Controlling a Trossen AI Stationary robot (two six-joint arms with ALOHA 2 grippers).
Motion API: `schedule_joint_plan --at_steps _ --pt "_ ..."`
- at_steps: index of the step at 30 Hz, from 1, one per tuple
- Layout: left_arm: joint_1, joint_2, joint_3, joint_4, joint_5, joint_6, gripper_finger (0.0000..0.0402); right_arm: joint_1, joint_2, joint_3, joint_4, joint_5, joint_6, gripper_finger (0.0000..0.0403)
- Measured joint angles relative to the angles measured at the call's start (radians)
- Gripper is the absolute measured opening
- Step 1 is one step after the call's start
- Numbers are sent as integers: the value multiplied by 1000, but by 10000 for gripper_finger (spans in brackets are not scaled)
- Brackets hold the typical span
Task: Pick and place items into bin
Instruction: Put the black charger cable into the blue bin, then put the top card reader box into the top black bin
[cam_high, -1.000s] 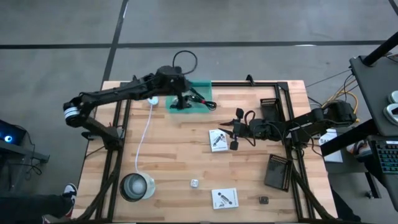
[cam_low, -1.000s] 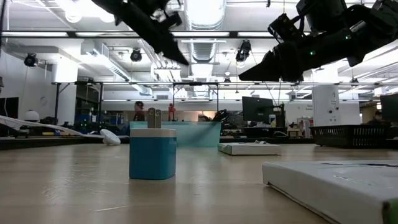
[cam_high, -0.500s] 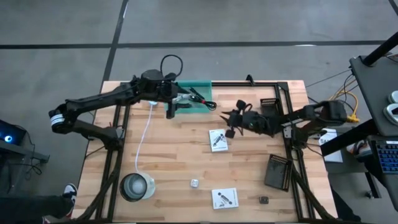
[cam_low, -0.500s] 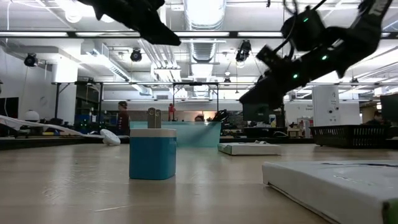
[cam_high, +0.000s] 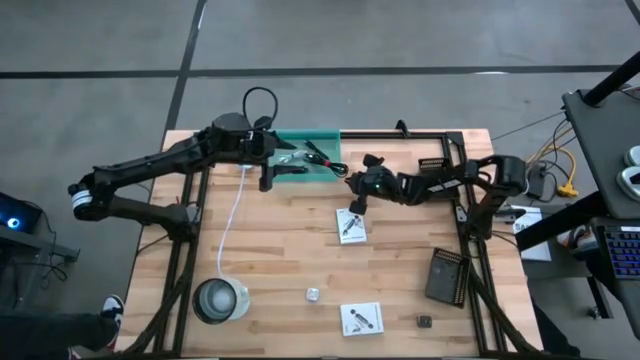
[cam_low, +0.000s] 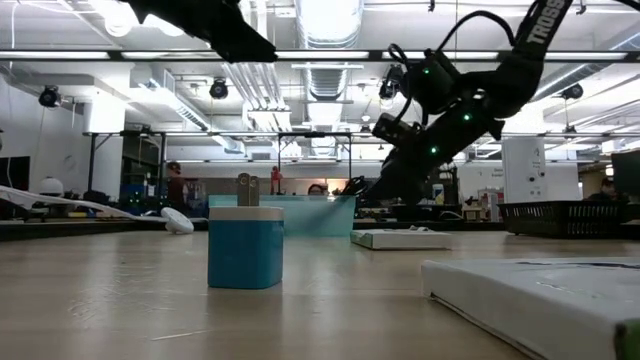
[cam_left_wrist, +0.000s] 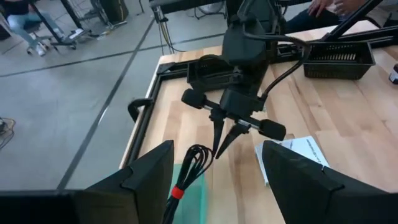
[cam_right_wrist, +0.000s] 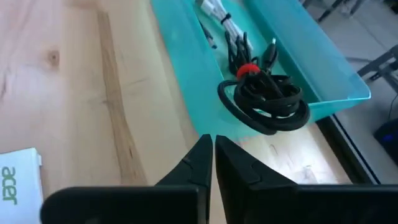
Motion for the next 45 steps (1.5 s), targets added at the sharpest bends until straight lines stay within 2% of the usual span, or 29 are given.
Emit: schedule_joint_plan --at_steps 5,8,13,15,21,28,32,37,45 --pt "0 -13 -8 -5 0 -2 228 -12 -3 40 -28 30 -21 9" --pt "0 -14 -8 -8 0 -3 228 -30 -1 69 -26 28 -98 9" --pt "0 -12 -8 -11 0 -4 228 -43 -4 124 78 23 -199 9" --pt "0 -10 -8 -11 0 -4 228 -42 -6 150 59 -7 -215 8" --pt "0 -10 -8 -15 0 -52 228 -48 -5 198 2 -119 -194 8" --pt "-1 -9 -9 -40 0 -53 228 -63 -8 239 -123 -22 -140 9" --pt "-1 -9 -9 -44 0 -53 228 -64 -9 264 -243 -23 -77 9" --pt "-1 -27 -9 -69 0 -52 228 -59 -47 256 -282 -29 -47 8" --pt "-4 -159 -33 -239 -6 -55 228 -55 -106 213 -306 -33 -16 9"
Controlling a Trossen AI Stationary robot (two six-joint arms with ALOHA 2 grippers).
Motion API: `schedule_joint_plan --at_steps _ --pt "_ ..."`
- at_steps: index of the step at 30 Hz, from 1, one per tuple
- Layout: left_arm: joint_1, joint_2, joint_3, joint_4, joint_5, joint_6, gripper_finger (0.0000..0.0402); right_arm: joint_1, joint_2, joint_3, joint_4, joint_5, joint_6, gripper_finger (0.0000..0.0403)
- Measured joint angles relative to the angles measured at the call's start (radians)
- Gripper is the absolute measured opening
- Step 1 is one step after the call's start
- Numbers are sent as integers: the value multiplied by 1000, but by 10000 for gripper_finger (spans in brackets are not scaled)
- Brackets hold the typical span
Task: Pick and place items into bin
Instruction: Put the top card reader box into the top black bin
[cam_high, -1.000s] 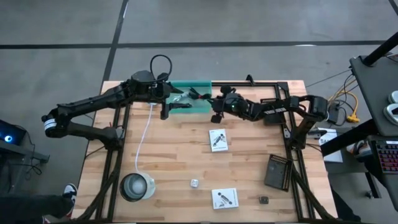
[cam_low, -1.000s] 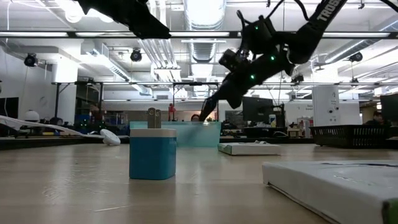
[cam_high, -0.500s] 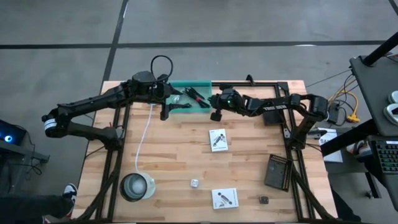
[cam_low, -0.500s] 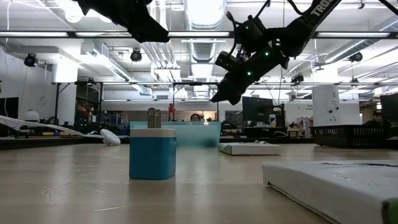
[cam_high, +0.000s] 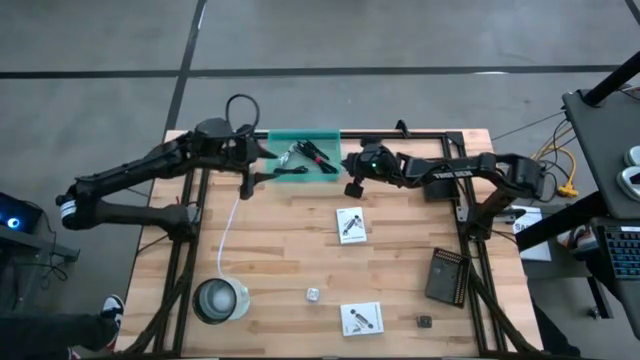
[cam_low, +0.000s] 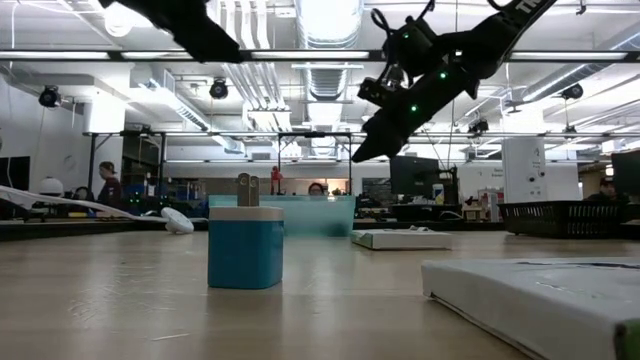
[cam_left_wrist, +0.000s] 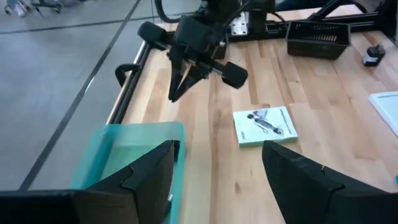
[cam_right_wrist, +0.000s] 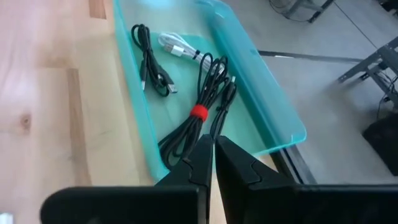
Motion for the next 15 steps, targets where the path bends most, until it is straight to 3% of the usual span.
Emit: schedule_joint_plan --at_steps 7,15 --pt "-3 -209 -225 167 -27 -23 208 24 -33 -65 8 0 44 8" --pt "-3 -419 -466 387 -54 -24 87 119 -61 -80 9 -1 41 9"
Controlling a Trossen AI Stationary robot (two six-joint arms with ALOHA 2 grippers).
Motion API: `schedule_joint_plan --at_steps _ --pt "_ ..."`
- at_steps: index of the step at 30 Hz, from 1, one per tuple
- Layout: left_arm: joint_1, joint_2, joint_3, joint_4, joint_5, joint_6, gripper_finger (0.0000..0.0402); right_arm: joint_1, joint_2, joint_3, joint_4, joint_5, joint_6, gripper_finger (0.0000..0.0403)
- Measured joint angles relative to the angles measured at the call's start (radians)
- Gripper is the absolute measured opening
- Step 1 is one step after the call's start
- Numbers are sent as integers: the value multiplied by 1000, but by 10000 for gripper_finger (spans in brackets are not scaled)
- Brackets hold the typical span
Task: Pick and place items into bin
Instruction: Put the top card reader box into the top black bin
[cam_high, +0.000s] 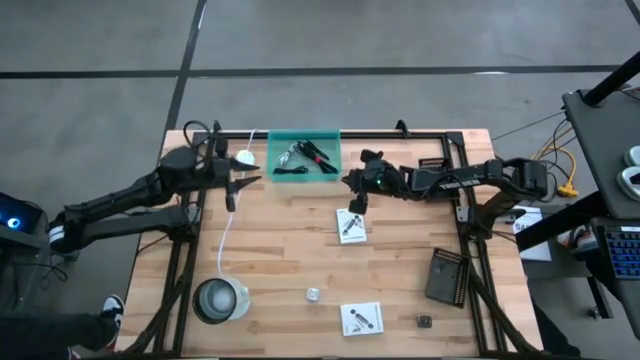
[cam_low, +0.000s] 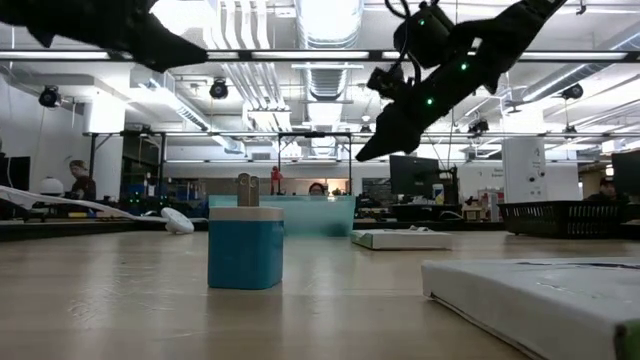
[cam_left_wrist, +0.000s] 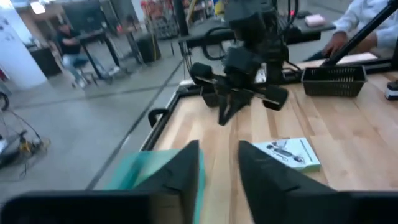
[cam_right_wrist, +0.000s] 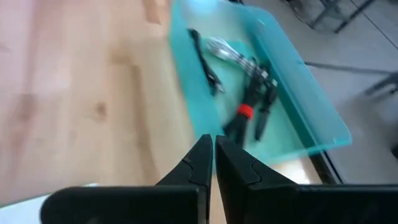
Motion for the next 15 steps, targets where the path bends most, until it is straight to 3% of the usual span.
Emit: schedule_joint_plan --at_steps 4,6,11,15 --pt "0 -47 -107 141 0 -1 20 49 -25 0 -6 0 -3 9" --pt "0 -58 -152 203 0 -1 6 64 -36 0 -19 0 -1 9" --pt "0 -66 -221 255 0 -16 14 87 -46 0 -45 0 -7 11" --pt "0 -63 -284 313 0 -64 15 99 -45 11 -87 -11 -30 37"
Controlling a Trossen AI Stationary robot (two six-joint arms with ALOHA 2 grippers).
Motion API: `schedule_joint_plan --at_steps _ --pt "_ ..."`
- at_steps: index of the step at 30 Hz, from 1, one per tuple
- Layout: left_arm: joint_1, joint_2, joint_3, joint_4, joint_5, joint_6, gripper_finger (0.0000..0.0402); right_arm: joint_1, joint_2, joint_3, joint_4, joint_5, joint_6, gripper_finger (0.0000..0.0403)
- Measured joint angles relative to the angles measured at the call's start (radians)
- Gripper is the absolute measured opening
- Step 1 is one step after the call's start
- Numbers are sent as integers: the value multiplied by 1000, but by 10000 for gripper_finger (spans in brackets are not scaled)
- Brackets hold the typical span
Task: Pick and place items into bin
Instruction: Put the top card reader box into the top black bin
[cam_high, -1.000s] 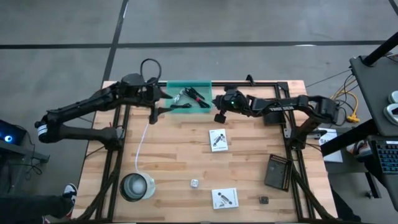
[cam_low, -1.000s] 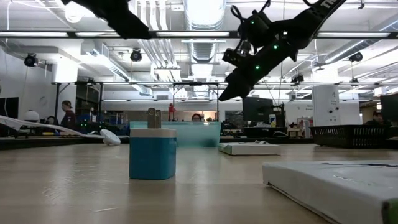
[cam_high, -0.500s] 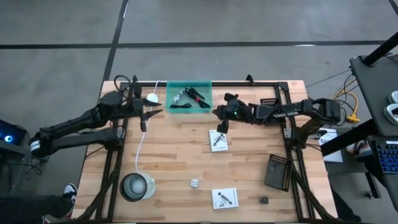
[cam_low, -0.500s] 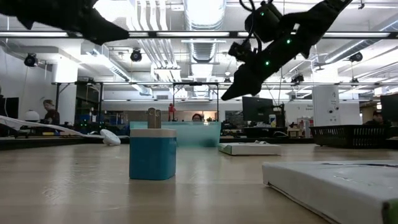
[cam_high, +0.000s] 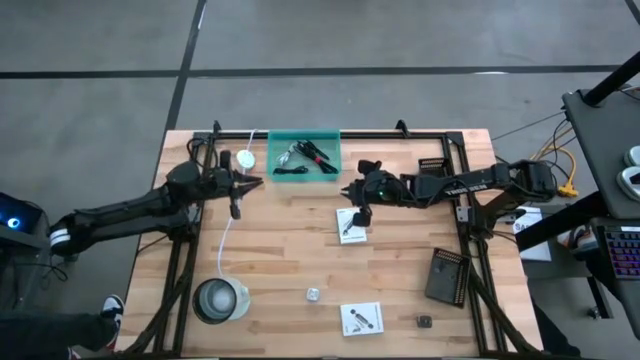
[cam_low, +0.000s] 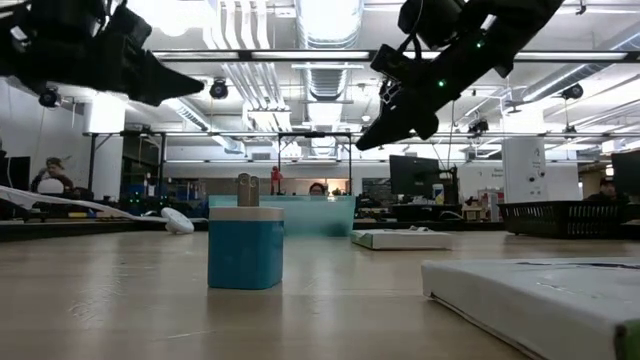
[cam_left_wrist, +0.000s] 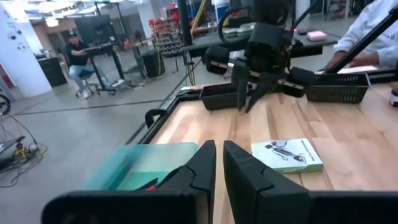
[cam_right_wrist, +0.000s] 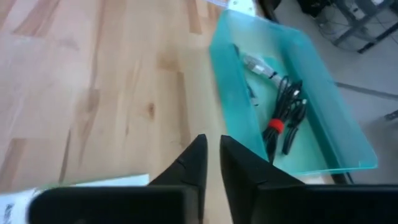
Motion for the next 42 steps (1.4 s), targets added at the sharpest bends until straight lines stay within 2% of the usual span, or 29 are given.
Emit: schedule_joint_plan --at_steps 6,12,15,20,25,32,36,42 --pt "0 2 -107 198 0 -7 15 22 0 40 -171 -68 -5 112" --pt "0 -4 -165 252 0 -6 15 29 0 120 -435 -67 48 155" --pt "0 -3 -177 277 0 -1 15 26 1 165 -527 -62 212 159" --pt "0 1 -179 300 0 12 15 16 1 205 -568 -62 684 151" --pt "0 10 -185 302 -1 12 15 18 2 208 -585 -130 937 140" --pt "0 10 -187 333 -1 18 15 37 2 187 -688 -164 1133 141" --pt "0 10 -188 359 -1 21 15 57 5 171 -686 -157 1179 169" --pt "0 10 -186 386 -1 21 15 72 60 168 -678 -56 1256 213"
